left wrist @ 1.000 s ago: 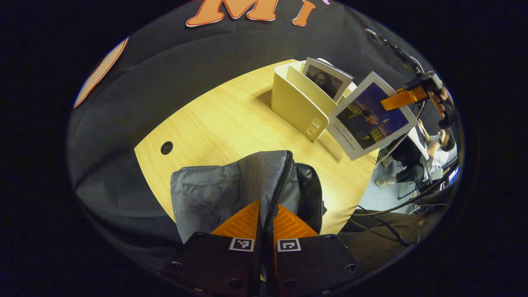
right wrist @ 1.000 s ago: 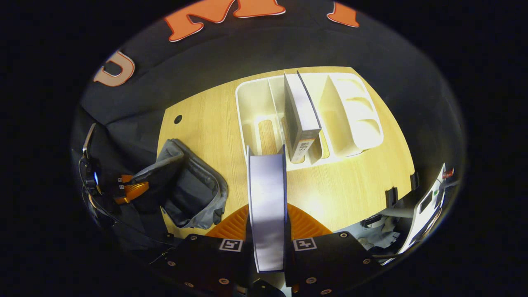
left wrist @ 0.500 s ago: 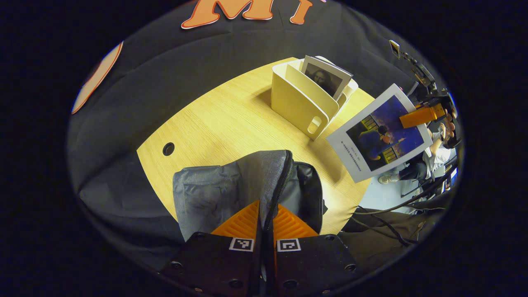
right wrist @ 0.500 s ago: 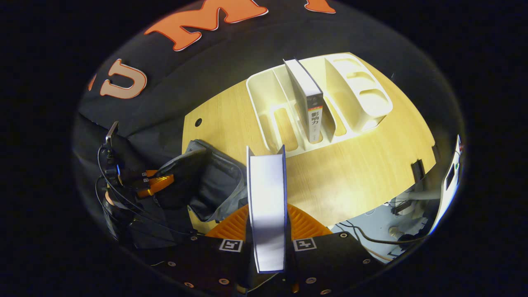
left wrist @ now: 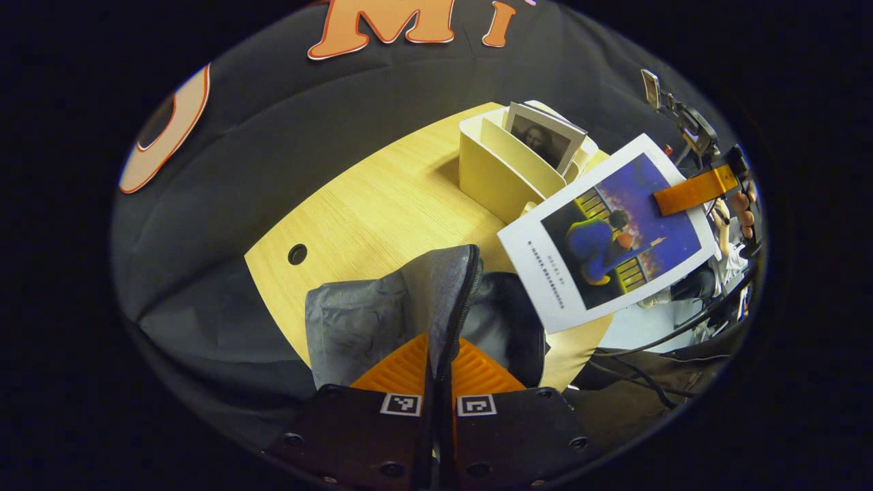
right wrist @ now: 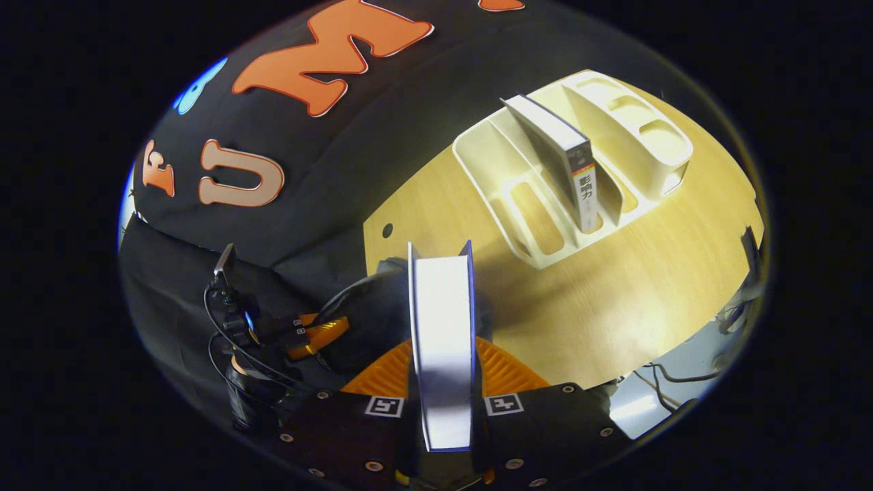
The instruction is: Open the schoolbag, grab two books from the bookshelf and put them into the schoolbag.
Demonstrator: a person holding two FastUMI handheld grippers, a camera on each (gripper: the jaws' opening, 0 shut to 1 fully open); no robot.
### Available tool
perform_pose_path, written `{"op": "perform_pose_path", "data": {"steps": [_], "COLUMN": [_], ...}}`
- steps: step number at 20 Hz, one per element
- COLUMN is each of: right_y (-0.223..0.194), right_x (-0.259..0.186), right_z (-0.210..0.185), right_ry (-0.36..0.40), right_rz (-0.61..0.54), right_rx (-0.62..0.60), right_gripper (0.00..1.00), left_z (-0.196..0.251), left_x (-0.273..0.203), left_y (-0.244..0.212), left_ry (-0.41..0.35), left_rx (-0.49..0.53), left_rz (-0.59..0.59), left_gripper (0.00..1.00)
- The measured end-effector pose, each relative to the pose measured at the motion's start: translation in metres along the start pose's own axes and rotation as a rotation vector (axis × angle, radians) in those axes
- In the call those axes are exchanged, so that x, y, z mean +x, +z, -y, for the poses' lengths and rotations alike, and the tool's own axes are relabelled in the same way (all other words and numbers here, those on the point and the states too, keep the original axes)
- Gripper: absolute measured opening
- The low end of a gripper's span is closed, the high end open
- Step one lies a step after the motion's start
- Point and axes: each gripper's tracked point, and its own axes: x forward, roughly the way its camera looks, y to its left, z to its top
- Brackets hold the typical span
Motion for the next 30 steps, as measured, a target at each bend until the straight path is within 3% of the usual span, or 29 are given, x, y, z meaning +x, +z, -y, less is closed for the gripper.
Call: {"op": "perform_pose_path", "data": {"steps": [1, 12, 22, 30], "right_y": [-0.004, -0.038, -0.054, -0.073], "right_x": [0.01, 0.116, 0.185, 0.221], "right_z": [-0.004, -0.036, -0.044, -0.055], "right_ry": [0.023, 0.227, 0.28, 0.287], "right_rz": [-0.009, -0.032, 0.064, 0.09], "right_rx": [0.009, 0.1, 0.253, 0.22], "right_gripper": [0.28, 0.28, 0.28, 0.29], "left_z": [-0.001, -0.003, 0.009, 0.02], "left_x": [-0.001, -0.01, -0.01, -0.005], "left_y": [0.001, 0.009, 0.008, 0.008], "left_ry": [0.001, 0.016, 0.013, -0.013], "left_rx": [-0.006, -0.042, -0.101, -0.119], "left_rz": [0.006, 0.08, 0.139, 0.164], "left_gripper": [0.08, 0.05, 0.05, 0.05]}}
